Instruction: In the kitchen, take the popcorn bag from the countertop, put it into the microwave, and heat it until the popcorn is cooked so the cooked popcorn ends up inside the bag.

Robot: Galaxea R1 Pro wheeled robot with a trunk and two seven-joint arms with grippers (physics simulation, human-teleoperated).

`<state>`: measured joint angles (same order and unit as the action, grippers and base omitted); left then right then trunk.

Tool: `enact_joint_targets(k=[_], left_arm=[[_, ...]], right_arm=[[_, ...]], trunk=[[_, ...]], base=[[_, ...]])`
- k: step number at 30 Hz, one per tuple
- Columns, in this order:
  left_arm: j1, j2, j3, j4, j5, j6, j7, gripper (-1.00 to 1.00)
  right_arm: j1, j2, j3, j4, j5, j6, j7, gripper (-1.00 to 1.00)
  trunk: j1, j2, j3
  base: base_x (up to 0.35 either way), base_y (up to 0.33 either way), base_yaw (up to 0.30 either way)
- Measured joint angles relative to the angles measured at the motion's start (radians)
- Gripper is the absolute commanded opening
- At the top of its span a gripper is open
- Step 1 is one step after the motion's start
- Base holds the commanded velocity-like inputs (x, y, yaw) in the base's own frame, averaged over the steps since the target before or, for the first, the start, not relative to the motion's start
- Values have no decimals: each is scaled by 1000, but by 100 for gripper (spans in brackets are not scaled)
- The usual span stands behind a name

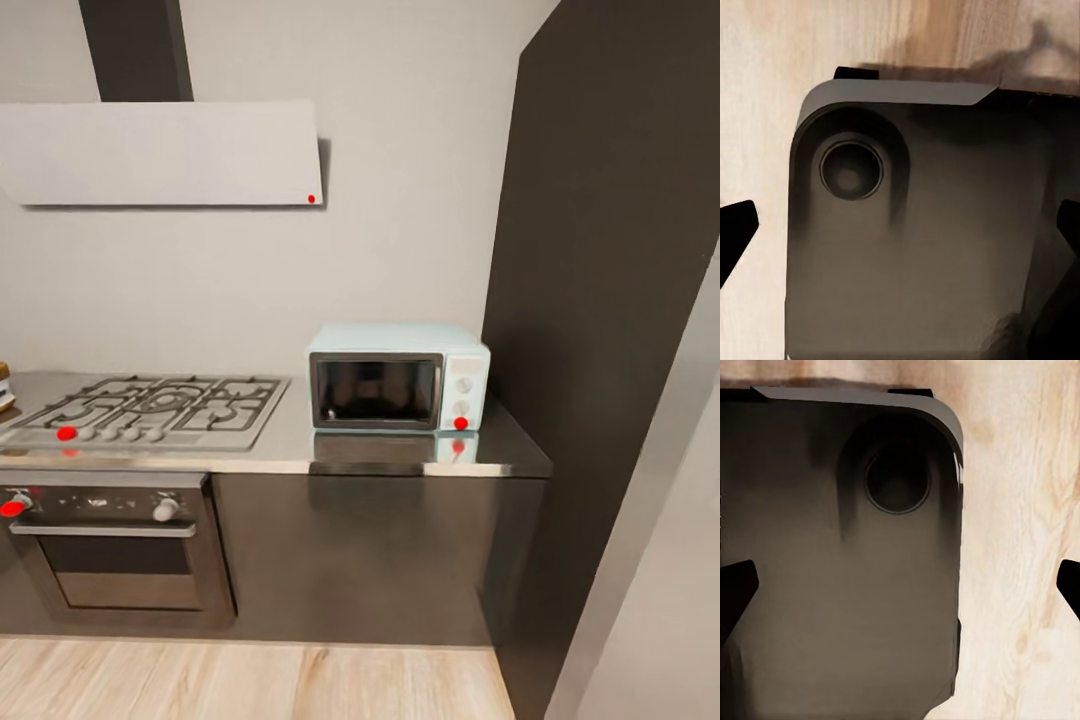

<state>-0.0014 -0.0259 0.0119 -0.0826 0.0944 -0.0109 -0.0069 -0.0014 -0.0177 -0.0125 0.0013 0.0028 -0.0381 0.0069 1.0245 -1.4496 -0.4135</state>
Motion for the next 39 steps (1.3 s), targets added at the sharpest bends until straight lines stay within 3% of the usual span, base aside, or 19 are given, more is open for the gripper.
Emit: enact_joint_targets(k=[11, 39], left_arm=[[0, 0, 0, 0, 0, 0, 0, 100], [0, 2, 1, 0, 3, 0, 2, 100]], right_arm=[[0, 0, -1, 0, 0, -1, -1, 100], [0, 2, -1, 0, -3, 0, -1, 100]], trunk=[[1, 0, 0], [1, 0, 0]], base=[[40, 31, -11], [0, 0, -188]])
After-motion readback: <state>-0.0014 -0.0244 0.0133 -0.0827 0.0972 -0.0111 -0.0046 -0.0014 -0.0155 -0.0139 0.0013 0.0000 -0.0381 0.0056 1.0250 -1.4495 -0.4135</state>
